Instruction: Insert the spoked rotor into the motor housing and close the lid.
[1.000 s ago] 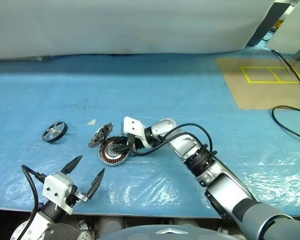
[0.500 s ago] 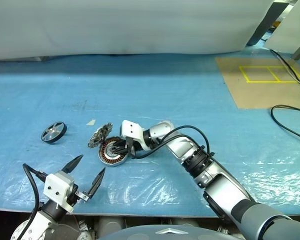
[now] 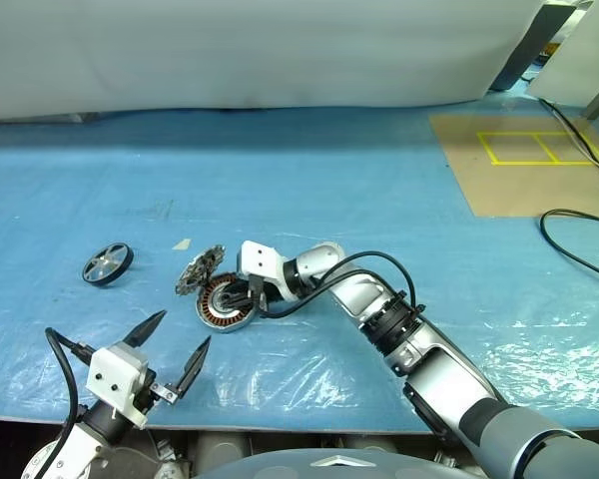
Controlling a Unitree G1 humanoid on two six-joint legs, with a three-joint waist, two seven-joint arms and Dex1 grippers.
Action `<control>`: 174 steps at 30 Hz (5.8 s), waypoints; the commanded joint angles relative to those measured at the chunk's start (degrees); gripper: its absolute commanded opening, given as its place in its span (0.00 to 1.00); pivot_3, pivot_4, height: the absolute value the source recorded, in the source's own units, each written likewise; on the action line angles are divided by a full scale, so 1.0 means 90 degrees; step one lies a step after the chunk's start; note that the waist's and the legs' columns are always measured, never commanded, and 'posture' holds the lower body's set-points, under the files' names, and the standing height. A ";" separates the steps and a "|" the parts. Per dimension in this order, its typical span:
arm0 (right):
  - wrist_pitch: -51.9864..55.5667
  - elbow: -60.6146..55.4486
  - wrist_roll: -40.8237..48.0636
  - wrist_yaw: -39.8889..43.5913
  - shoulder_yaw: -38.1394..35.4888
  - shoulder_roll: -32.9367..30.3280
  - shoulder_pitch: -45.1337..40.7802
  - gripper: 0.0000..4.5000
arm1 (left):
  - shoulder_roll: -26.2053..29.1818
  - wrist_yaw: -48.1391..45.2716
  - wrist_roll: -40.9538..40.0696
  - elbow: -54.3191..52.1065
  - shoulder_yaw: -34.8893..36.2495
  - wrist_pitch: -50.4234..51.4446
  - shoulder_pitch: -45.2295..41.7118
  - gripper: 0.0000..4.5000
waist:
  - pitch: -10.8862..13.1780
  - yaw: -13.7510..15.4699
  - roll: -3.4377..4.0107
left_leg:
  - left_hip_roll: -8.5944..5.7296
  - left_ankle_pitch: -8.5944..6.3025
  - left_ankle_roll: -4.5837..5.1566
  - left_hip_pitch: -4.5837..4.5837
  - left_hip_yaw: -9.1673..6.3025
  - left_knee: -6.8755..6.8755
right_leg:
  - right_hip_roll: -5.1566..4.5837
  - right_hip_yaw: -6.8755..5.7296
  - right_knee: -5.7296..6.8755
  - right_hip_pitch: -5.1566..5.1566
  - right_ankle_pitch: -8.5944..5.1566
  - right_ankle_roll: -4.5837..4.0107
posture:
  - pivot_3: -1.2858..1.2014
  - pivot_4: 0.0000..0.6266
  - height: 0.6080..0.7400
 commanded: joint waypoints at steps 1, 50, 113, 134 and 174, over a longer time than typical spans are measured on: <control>-0.0093 0.0002 -0.0014 -0.0016 -0.0009 0.0065 -0.0020 0.13 | 0.0001 0.0020 0.0017 -0.0197 0.0038 -0.0061 0.0076 1.00 | 0.0000 0.0001 0.0000 | 0.0000 0.0000 0.0000 0.0000 0.0000 0.0000 | 0.0000 0.0000 0.0000 0.0000 0.0000 0.0000 | 0.52 0.24 1.00; 0.0062 0.0465 0.0137 -0.0356 -0.0158 0.0366 0.0356 0.01 | 0.0048 0.0008 0.0167 0.0075 0.0093 -0.0027 -0.0220 1.00 | -0.0015 -0.0014 0.0038 | 0.0003 -0.0012 0.0019 0.0058 0.0012 0.0001 | -0.0004 0.0004 0.0005 0.0048 -0.0016 -0.0031 | 0.52 0.24 1.00; 0.0035 0.0805 0.0186 -0.0364 -0.0469 0.0552 0.0083 0.01 | 0.0590 -0.0261 -0.0213 0.1018 0.0986 0.0616 -0.1674 1.00 | 0.0002 0.0009 0.0020 | 0.0004 0.0005 0.0003 -0.0035 0.0001 0.0053 | -0.0006 0.0000 0.0088 -0.0060 0.0005 -0.0020 | 0.52 0.24 1.00; 0.1088 -0.0737 0.1034 0.1148 -0.0772 -0.0864 0.0239 0.01 | 0.2901 -0.2393 -0.1294 0.2871 0.2318 0.1306 -0.2477 1.00 | 0.0018 0.0182 0.0008 | 0.0005 0.0006 0.0003 -0.0029 -0.0001 0.0051 | 0.0000 -0.0002 0.0090 -0.0056 0.0006 -0.0017 | 0.52 0.24 1.00; 0.1652 -0.1750 0.1265 0.0115 -0.0886 -0.1221 0.0800 0.00 | 0.3706 -0.4370 0.1737 1.0108 -0.0737 -0.0071 -0.8597 0.73 | 0.0021 0.0299 -0.0032 | -0.0007 0.0013 -0.0012 -0.0065 -0.0022 0.0050 | -0.0009 -0.0015 0.0099 -0.0087 0.0009 -0.0014 | 0.52 0.24 1.00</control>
